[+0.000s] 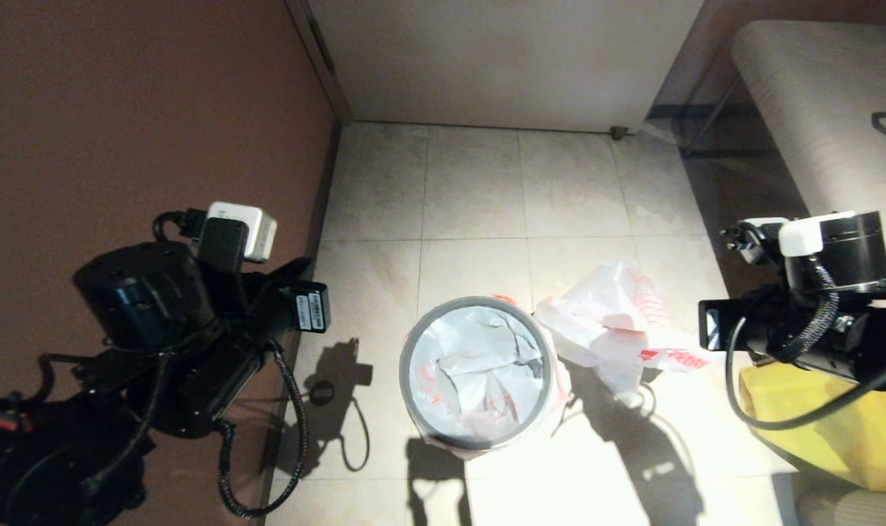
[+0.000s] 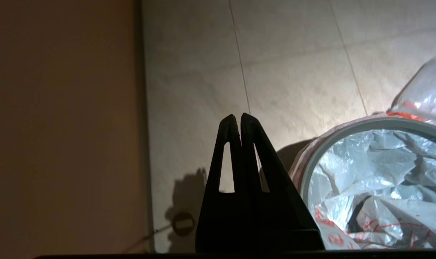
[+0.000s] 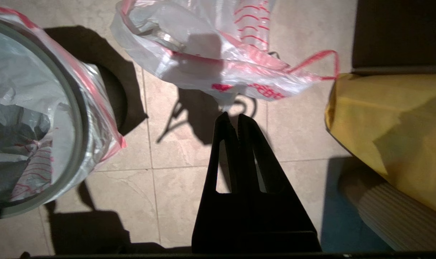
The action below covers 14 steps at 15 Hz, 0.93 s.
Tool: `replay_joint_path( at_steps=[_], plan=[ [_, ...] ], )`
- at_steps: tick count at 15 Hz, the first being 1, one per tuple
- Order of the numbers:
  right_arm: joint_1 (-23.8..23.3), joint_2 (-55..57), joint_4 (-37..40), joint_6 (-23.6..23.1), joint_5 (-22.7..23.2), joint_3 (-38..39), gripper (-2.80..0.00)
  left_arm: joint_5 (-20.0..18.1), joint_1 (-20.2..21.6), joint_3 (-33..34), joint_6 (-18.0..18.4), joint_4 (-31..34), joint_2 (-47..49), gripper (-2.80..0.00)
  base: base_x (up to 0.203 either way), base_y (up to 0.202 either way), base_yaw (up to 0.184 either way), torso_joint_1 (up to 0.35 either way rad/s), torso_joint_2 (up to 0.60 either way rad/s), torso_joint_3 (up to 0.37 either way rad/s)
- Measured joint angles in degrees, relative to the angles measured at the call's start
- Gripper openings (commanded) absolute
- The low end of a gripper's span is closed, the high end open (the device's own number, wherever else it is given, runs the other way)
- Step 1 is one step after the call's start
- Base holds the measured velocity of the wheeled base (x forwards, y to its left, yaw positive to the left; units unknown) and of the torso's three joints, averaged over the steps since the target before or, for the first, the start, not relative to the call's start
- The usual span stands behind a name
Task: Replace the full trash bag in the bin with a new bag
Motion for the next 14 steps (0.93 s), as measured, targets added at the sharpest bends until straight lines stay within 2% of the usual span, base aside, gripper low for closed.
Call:
replay_joint_path(
  at_steps=[2, 4, 7, 9, 11, 14],
  plan=[
    [-0.3, -6.3, 0.0, -0.7, -1.8, 4.8, -2.8, 1.2, -1.1, 2.2, 2.2, -0.1, -6.2, -2.8, 0.0, 0.0, 0.0, 0.0, 0.0, 0.0],
    [-0.9, -11.6, 0.0, -1.9, -3.4, 8.6, -2.8, 1.8, -0.3, 4.9, 6.8, -0.3, -12.1, -2.8, 0.0, 0.0, 0.0, 0.0, 0.0, 0.0],
    [-2.9, -19.1, -0.1, -3.7, -4.9, 11.5, -2.8, 2.8, 5.7, 6.4, 11.2, -0.4, -19.0, -2.8, 0.0, 0.0, 0.0, 0.0, 0.0, 0.0],
    [-4.6, -24.3, 0.0, -4.9, -4.9, 12.3, -2.8, 3.0, 11.4, 6.8, 11.3, -0.6, -22.3, -2.8, 0.0, 0.0, 0.0, 0.0, 0.0, 0.0],
    [-6.4, -29.8, 0.5, -5.3, -4.8, 13.8, -2.8, 4.7, 15.8, 7.2, 10.6, -0.7, -25.9, -2.8, 0.0, 0.0, 0.0, 0.0, 0.0, 0.0],
    [-8.8, -38.0, 1.7, -5.5, -4.2, 18.6, -2.8, 6.9, 19.7, 9.0, 10.3, -0.5, -32.8, -2.8, 0.0, 0.0, 0.0, 0.0, 0.0, 0.0]
  ],
)
